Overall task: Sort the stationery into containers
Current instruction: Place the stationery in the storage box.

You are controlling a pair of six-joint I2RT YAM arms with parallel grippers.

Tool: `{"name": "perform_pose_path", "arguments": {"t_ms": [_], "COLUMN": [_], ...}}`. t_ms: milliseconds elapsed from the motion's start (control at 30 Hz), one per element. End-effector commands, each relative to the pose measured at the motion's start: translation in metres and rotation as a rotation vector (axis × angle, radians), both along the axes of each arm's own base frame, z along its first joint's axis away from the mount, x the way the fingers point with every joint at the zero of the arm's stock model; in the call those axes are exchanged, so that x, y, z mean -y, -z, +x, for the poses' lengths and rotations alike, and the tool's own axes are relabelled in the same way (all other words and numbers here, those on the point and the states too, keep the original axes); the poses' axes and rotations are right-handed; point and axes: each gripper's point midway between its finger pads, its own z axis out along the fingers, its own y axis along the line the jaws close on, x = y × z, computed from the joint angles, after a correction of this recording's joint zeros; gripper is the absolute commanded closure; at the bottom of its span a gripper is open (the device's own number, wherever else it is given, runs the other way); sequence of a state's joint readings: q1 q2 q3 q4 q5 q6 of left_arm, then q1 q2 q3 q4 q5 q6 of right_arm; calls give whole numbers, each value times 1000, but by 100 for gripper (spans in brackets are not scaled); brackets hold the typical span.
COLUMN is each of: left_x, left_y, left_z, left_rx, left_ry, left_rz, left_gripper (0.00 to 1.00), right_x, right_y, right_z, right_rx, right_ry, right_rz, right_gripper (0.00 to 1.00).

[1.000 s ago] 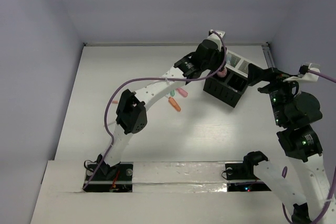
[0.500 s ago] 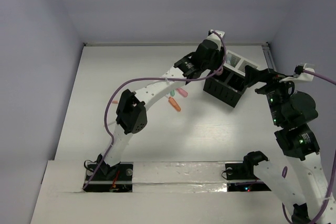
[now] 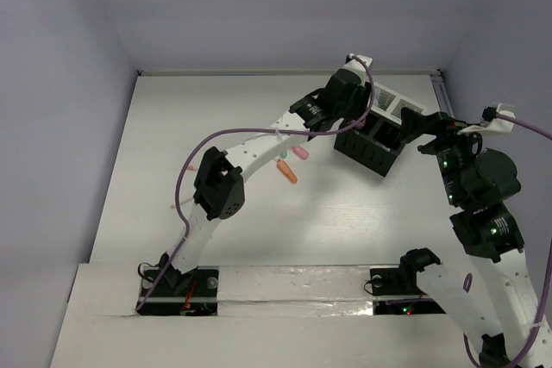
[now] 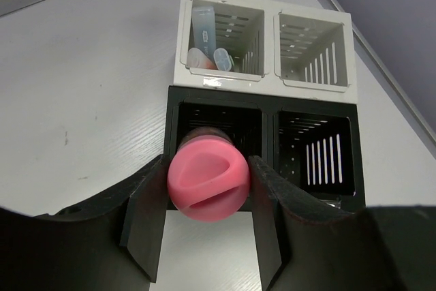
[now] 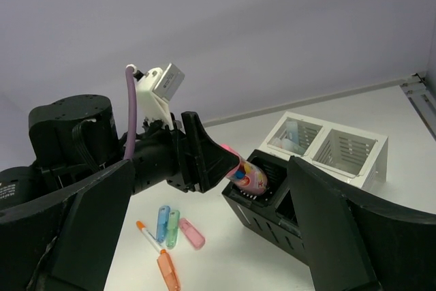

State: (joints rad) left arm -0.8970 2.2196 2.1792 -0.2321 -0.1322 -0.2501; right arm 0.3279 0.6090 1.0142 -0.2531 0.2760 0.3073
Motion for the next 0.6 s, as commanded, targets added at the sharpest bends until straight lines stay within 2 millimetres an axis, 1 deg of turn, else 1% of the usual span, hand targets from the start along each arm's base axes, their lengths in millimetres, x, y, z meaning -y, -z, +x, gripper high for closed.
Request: {"name": "perform_pose_path", "arguments": {"t_ms": [0,33,67,133,167,200,233,267,300,367,433,467,500,567], "left_x": [6,5,5,6,4,-1,-3,-6,-10,-16,-22,-24,-27,-34], "left_y": [-57,-60,-64,-79,-87,-106,-115,-125,-140,-158,-176,-179,-187,-195], "left_z": [1,1,0,-5,-5,-7,-8,-9,-12,-13,-16,-17,-20,-24], "left_rx": [93,98,103,132,148,182,207,226,249,283,310,313,319,321], "left_ry": [7,8,10,16,12,10,8,6,5,-2,-2,-2,-3,-11], "left_rz": [-100,-105,-112,-133,-144,-167,-187,-198,-217,-226,-238,-240,-248,-253], "left_gripper": [83,81,74,67,57,51,45,37,33,26,23,21,20,19], "right_x": [-1,-1,-1,-2,-3,-3,-3,-3,-4,-4,-5,-6,-7,-10], "right_y": [-15,-16,-16,-16,-17,-17,-17,-17,-17,-16,-18,-18,-18,-18], "right_z": [-2,-2,-2,-2,-2,-3,-3,-3,-3,-2,-3,-2,-2,-1], "right_rx": [54,55,55,57,59,59,59,61,59,58,64,64,65,64], "right_ry": [-10,-10,-10,-14,-17,-17,-20,-23,-26,-27,-32,-33,-42,-54], "right_rz": [20,20,20,20,20,20,19,18,17,13,14,15,14,11], "right_gripper": [0,0,0,0,0,0,0,0,0,0,0,0,0,0]}}
